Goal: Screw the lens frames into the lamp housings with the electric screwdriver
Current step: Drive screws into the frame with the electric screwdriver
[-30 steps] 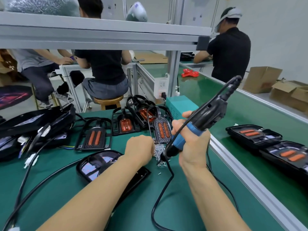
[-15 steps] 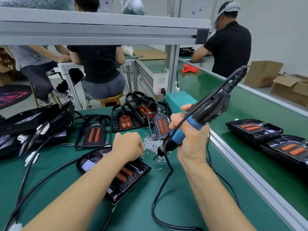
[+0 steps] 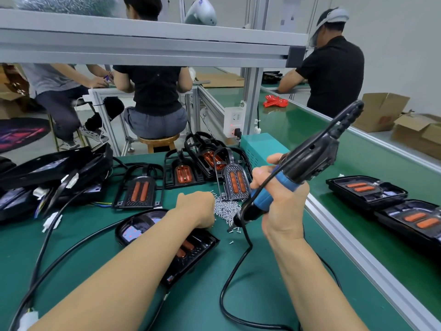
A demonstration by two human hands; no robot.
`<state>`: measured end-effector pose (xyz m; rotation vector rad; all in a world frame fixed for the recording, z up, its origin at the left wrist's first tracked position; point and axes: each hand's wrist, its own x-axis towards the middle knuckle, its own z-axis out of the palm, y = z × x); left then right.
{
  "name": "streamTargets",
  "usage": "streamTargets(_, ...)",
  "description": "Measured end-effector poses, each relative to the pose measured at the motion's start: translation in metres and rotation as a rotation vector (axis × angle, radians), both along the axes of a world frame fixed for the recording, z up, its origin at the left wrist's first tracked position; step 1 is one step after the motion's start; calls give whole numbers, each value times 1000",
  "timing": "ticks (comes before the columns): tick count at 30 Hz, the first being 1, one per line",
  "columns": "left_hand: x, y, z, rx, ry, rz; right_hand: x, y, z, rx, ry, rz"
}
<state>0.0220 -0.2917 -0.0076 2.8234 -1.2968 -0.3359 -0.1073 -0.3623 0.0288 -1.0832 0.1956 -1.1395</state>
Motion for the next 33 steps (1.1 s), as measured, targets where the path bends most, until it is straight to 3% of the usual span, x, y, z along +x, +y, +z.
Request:
streamTargets(7,-2,13,-1,-63,59,-34,-7,1,4,-26,1,-6)
streamTargets(10,-2,20,8,-265,127,11,-10,0,6,-15,-11,-8)
streamTargets(13,-1,33,16,-511,312,96,-12,-3,9,11,-29,-20)
streamTargets(16,2,49,17,-600,397,148,-12,-2,14,25,-59,-1)
streamTargets(22,4,47,17,-424,149,82,-10,3,20,14,-61,5)
streamTargets(28,-1,12,5,-95,-10,142,-17,1,19,-2,-59,-3)
streamTargets(33,-3,2,-2,-62,-50,153,-23,-7,18,-8,-48,-8)
